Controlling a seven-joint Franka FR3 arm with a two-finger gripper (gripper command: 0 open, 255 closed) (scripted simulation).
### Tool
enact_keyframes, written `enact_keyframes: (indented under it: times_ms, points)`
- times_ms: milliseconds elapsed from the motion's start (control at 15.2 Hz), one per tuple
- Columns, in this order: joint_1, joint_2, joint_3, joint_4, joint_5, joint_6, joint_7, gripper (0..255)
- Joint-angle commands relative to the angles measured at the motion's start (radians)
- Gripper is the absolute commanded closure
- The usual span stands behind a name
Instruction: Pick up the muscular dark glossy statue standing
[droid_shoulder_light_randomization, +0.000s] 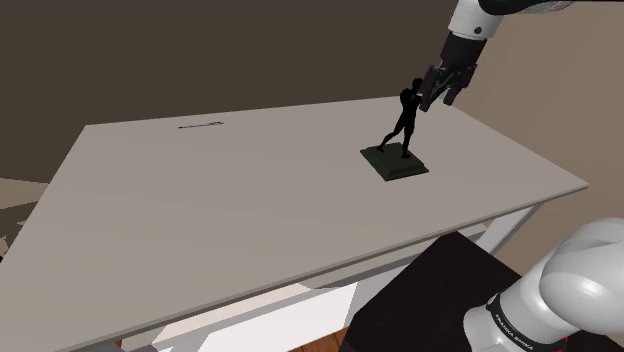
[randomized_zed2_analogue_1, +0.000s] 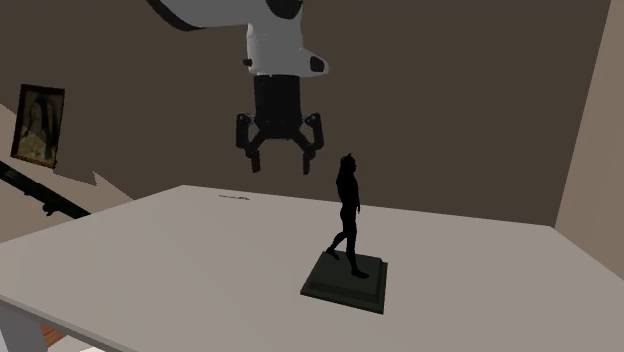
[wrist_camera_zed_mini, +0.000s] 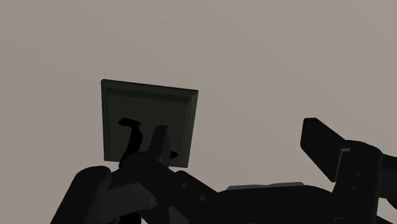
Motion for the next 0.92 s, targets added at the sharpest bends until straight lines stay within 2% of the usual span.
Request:
enact_keyframes:
  times_ms: [0, 594, 858]
  points:
    - [-0.011, 0.068, -0.026, 0.056, -0.008, 0.009, -0.025, 0]
    - [-0.057, 0.365, -0.125, 0.346, 0.002, 0.004, -0.134, 0]
    - [-0.058, 0.36, -0.125, 0.287, 0.001, 0.058, -0.133, 0]
